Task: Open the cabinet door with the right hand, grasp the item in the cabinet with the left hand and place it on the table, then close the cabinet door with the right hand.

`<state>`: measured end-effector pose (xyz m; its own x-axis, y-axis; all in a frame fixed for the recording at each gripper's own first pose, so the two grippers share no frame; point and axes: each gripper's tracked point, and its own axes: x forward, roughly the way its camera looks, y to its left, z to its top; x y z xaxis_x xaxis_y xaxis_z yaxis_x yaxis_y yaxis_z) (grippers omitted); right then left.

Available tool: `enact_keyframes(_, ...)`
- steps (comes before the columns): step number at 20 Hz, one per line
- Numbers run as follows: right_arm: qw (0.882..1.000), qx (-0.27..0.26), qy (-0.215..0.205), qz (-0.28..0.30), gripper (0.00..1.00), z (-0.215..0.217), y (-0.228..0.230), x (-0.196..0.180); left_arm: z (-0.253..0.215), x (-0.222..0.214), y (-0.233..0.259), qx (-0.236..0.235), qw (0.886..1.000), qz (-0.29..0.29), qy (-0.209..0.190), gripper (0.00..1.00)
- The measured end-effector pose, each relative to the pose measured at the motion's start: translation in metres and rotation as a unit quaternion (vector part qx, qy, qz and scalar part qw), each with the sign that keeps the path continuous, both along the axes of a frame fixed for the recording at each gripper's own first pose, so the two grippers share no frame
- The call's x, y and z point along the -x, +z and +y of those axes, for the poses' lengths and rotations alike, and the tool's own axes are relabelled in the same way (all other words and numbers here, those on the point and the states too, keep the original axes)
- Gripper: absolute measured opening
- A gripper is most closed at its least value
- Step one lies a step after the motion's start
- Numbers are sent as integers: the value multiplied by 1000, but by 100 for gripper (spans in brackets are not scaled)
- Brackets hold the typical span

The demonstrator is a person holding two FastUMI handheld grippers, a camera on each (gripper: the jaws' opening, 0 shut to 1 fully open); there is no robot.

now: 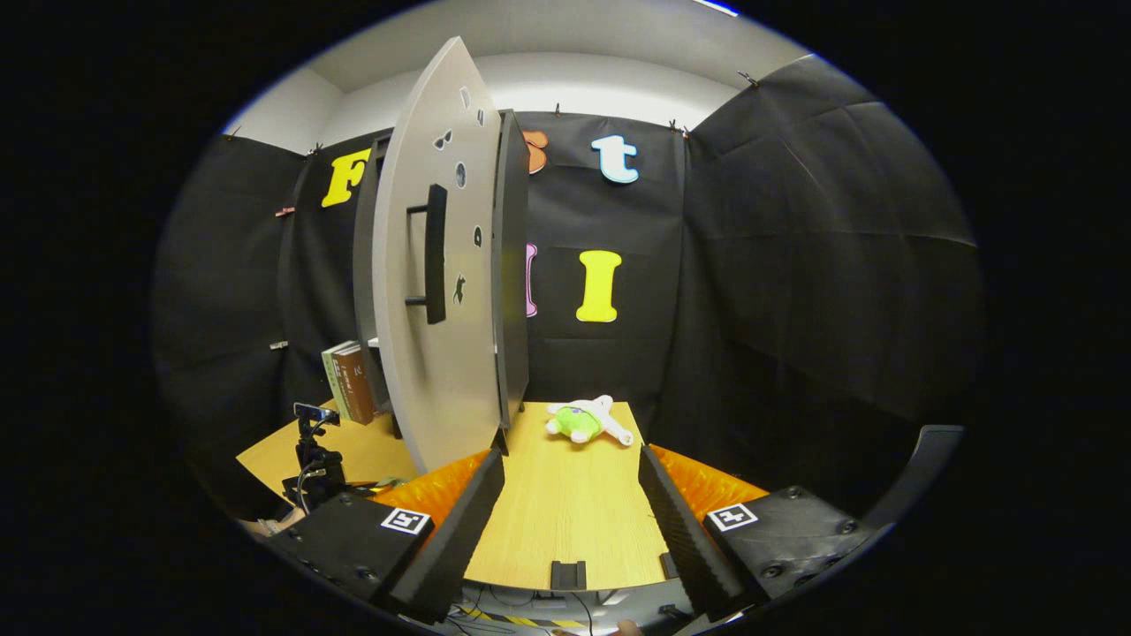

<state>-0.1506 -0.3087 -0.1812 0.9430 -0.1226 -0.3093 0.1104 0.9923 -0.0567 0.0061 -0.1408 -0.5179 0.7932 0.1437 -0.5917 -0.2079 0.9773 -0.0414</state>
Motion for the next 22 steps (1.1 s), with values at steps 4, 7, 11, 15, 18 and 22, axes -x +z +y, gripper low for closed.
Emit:
enact_keyframes(4, 1000, 5, 12, 13, 98, 5, -8, -1, 6, 1, -21, 14, 1000, 14, 19, 25)
enact_keyframes(7, 999, 16, 27, 17, 98, 11, -10, -4, 10, 1, -20, 17, 1000, 10, 22, 29)
enact_keyframes(11, 999, 8, 35, 13, 98, 20, -4, -10, 8, 3, 0, -10, 1000, 5, 3, 75)
enact_keyframes(15, 999, -17, 43, -1, 98, 38, 15, -19, -1, 4, 62, -45, 998, -32, -43, 97)
enact_keyframes(18, 998, -19, 49, -16, 98, 55, 34, -26, -8, 7, 136, -59, 991, -82, -87, 96)
enact_keyframes(22, 996, -14, 70, -58, 98, 86, 72, -43, -8, 23, 235, -68, 980, -137, -130, 95)
